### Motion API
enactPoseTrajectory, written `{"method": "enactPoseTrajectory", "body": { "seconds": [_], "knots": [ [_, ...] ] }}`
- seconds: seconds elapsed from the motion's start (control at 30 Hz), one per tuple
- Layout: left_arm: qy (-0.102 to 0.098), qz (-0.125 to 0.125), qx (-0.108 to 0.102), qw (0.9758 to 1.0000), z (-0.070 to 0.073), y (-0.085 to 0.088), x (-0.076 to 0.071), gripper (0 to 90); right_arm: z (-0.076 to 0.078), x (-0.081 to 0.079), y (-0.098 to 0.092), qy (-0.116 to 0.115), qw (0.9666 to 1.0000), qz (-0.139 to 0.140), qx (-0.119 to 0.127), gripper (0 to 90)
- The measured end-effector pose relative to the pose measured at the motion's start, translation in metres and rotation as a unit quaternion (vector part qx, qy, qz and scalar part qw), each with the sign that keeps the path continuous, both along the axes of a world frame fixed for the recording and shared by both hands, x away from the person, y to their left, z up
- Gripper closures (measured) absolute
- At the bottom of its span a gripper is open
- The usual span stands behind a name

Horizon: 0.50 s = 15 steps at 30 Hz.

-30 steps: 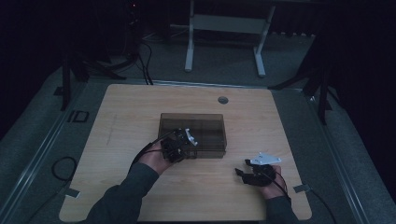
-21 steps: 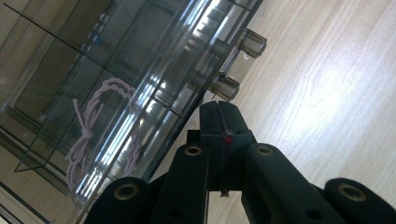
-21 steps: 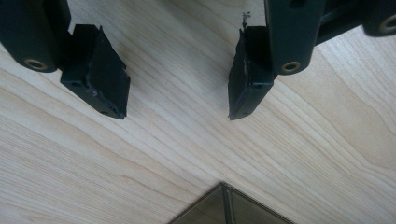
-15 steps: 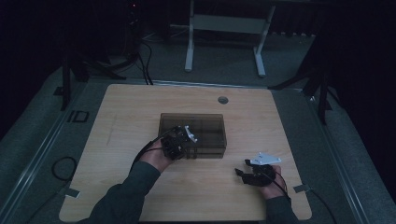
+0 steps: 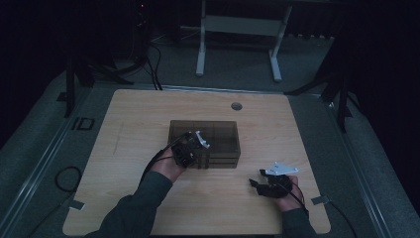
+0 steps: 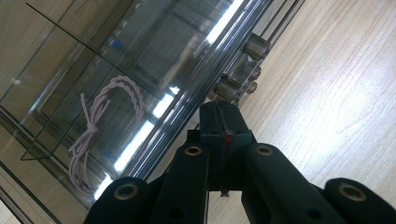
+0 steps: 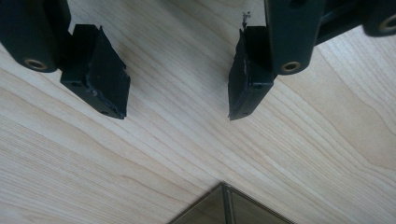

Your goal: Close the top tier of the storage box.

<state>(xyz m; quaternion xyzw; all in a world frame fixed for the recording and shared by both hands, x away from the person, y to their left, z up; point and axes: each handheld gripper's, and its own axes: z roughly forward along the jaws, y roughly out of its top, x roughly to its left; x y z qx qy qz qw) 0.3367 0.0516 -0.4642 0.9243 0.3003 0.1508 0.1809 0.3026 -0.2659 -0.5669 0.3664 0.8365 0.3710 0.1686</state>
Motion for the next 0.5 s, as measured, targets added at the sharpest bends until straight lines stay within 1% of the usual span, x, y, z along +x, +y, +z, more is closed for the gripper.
{"method": "enactPoseTrajectory", "body": {
  "seconds": [0.17, 0.33, 0.5],
  "knots": [
    [0.003, 0.007, -0.013, 0.9999, -0.0024, 0.0024, -0.0001, 90.0, 0.0, 0.0, 0.0, 0.0, 1.0, 0.0, 0.0, 39.0],
    [0.0, 0.013, -0.024, 0.9996, -0.0043, 0.003, -0.0001, 90.0, 0.0, -0.0001, 0.0001, 0.0, 1.0, -0.001, 0.0, 39.1],
    [0.001, 0.014, -0.03, 0.9995, -0.0035, 0.0039, -0.0018, 89.7, -0.0001, -0.0001, 0.0002, 0.0, 1.0, -0.001, 0.001, 39.0]
  ]
}}
